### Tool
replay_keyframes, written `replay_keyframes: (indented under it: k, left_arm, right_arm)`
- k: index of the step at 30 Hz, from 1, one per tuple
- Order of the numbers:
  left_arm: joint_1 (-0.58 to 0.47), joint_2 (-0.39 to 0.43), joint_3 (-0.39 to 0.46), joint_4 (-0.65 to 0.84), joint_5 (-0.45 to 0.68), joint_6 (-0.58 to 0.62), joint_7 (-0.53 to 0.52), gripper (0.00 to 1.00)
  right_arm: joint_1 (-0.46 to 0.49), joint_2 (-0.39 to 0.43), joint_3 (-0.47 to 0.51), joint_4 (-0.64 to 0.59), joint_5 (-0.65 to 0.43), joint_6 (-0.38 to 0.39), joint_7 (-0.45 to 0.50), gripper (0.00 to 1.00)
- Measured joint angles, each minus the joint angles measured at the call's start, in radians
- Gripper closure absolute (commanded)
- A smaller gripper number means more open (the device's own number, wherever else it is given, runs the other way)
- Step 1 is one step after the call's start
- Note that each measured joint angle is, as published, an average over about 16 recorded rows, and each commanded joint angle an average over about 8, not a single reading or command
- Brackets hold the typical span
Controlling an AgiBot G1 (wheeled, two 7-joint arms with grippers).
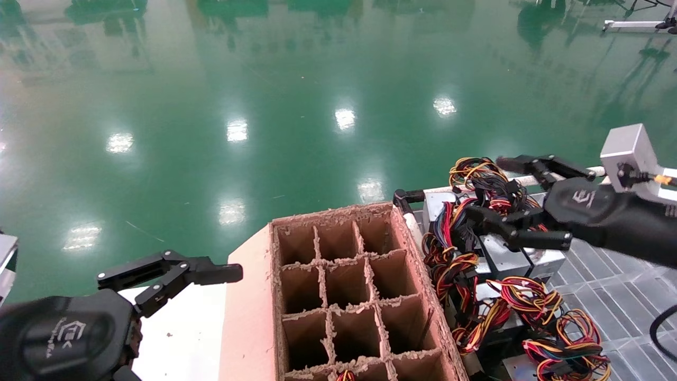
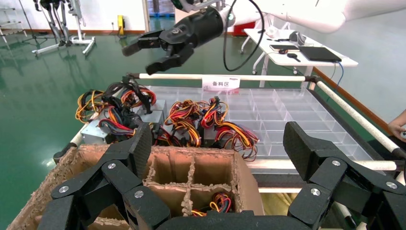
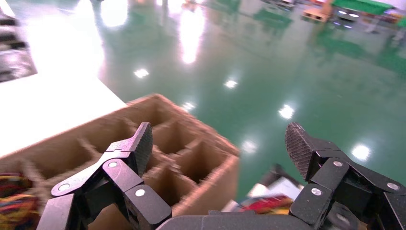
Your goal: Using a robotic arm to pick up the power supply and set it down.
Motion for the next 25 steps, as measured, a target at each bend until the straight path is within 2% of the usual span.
replay_keyframes:
  k: [18, 25]
  left_arm:
    - [0.000, 0.000, 0.000, 0.000, 0.000, 0.000, 0.000, 0.00]
    - [0.000, 0.000, 0.000, 0.000, 0.000, 0.000, 0.000, 0.00]
  right_arm:
    - [-0.219, 0.036, 0.061, 0.386, 0.184, -0.105, 0.158, 0.00]
    - [-0.261, 0.043, 0.073, 0.461, 0.219, -0.126, 0.188, 0.00]
